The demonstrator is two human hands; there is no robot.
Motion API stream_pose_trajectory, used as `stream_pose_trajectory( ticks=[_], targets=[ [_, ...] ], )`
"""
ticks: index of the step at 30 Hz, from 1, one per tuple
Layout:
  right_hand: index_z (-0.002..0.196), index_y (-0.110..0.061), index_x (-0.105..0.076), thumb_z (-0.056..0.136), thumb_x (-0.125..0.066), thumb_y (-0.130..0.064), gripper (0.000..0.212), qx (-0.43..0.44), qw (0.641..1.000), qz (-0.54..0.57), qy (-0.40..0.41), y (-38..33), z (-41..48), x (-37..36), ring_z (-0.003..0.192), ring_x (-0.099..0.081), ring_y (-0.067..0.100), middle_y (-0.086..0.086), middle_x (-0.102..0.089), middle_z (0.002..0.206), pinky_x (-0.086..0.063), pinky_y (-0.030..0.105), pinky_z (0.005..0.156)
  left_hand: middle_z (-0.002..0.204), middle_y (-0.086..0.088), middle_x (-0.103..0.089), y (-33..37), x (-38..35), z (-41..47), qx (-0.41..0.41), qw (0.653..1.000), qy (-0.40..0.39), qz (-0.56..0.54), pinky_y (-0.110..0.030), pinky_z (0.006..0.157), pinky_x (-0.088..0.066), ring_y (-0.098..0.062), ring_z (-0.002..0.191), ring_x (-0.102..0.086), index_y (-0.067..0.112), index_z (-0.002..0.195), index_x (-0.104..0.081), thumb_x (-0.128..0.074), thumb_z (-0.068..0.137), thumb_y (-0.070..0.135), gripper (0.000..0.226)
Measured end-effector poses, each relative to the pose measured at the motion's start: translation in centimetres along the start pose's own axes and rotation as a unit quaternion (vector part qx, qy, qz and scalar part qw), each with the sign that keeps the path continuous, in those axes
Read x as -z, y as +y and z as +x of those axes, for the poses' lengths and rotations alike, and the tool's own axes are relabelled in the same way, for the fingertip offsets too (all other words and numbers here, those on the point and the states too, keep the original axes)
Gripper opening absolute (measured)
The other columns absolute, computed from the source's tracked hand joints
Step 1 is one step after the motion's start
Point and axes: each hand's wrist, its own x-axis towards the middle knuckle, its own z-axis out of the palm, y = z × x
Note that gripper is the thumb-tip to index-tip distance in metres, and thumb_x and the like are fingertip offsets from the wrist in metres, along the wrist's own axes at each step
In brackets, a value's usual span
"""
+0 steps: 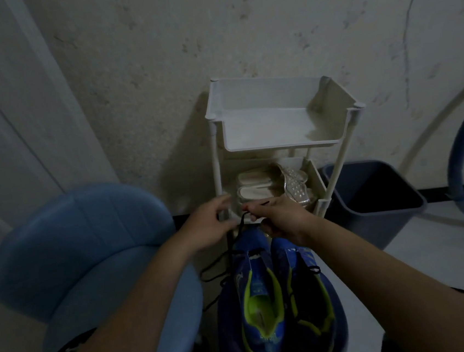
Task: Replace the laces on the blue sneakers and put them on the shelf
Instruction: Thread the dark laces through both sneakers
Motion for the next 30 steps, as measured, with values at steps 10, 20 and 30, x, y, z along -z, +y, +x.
stream_pose_trajectory(
  ticks=[10, 20, 30],
  targets=[
    [0.107, -0.004, -0.071, 0.093, -0.065, -0.013, 0.018, 0.0, 0.998, -0.053, 0.015, 0.7, -0.1, 0.4, 0.049, -0.059, 0.012, 0.009, -0.075, 0.088, -0.032, 0.019, 0.039, 0.081, 0.001, -0.064, 1.3, -1.5, 0.6, 0.059, 0.993, -0.065, -0.083, -0.022, 0.059, -0.047, -0.009, 0.062, -0.054, 0.018, 0.1, -0.071, -0.054, 0.097, 0.006, 0.021],
    [0.092, -0.003, -0.075, 0.088, -0.073, -0.02, 0.018, -0.015, 0.987, -0.151, 0.043, 2.3, 0.8, 0.7, 0.045, -0.054, 0.015, 0.008, -0.076, 0.086, -0.034, 0.02, 0.038, 0.097, 0.011, -0.071, 0.2, -2.5, 1.6, 0.025, 0.997, -0.055, 0.056, -0.031, 0.087, -0.052, -0.005, 0.093, -0.063, 0.036, 0.087, -0.074, -0.067, 0.089, 0.034, 0.008],
    [0.095, -0.009, -0.072, 0.094, -0.064, -0.017, 0.012, -0.009, 0.986, -0.166, 0.024, 2.9, 1.5, 0.5, 0.043, -0.053, 0.013, 0.007, -0.076, 0.09, -0.031, 0.022, 0.042, 0.075, 0.002, -0.067, 0.3, -2.7, 1.6, 0.061, 0.998, -0.021, 0.019, -0.025, 0.062, -0.051, -0.011, 0.067, -0.063, 0.02, 0.079, -0.069, -0.06, 0.092, 0.02, 0.016]
  ],
)
